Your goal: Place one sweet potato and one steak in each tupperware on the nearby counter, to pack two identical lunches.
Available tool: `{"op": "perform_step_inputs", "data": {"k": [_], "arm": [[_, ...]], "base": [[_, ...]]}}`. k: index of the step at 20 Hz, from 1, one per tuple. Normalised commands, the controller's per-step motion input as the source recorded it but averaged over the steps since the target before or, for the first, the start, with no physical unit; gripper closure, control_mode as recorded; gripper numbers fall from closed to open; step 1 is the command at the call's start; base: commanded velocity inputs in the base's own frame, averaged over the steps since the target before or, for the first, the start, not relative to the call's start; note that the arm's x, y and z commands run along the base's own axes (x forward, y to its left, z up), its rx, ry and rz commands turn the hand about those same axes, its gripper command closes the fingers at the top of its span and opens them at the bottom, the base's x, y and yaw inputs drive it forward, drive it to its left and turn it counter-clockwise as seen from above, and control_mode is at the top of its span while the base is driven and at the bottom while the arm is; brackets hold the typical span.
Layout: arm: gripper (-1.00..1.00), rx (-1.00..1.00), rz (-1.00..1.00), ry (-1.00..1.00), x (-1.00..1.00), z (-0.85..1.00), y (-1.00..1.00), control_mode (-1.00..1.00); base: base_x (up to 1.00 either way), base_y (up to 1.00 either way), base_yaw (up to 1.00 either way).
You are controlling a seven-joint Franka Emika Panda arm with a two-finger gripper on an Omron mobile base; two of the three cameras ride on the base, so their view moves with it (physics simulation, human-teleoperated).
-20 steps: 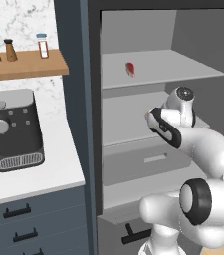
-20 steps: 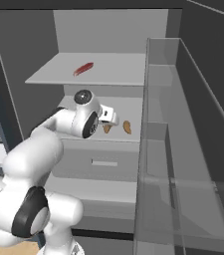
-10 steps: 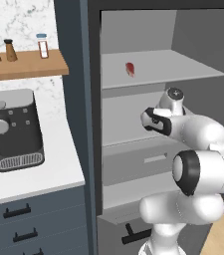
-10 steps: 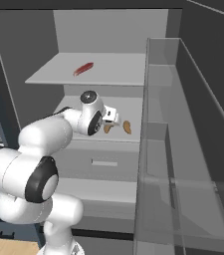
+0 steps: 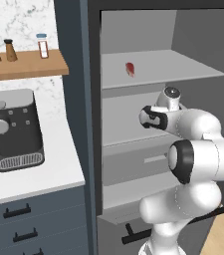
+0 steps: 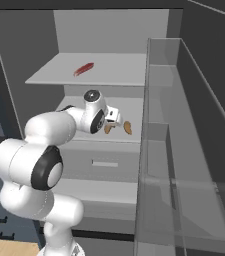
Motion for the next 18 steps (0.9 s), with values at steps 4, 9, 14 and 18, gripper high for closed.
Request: {"op": "perform_step_inputs", "data": {"k": [4, 9, 14, 18], "arm": [[-1.00, 0.00, 0.00, 0.02, 0.00, -0.30, 0.00, -1.00], [-1.00, 0.00, 0.00, 0.05, 0.05, -0.30, 0.00, -1.00], [-1.00, 0.00, 0.00, 0.00, 0.11, -0.13, -0.01, -1.00], [-1.00, 0.00, 0.00, 0.00, 0.18, -0.08, 0.00, -1.00]], "base": [[0.00, 0.00, 0.00], [0.00, 0.00, 0.00], [0.00, 0.00, 0.00], [0.00, 0.00, 0.00]]}}
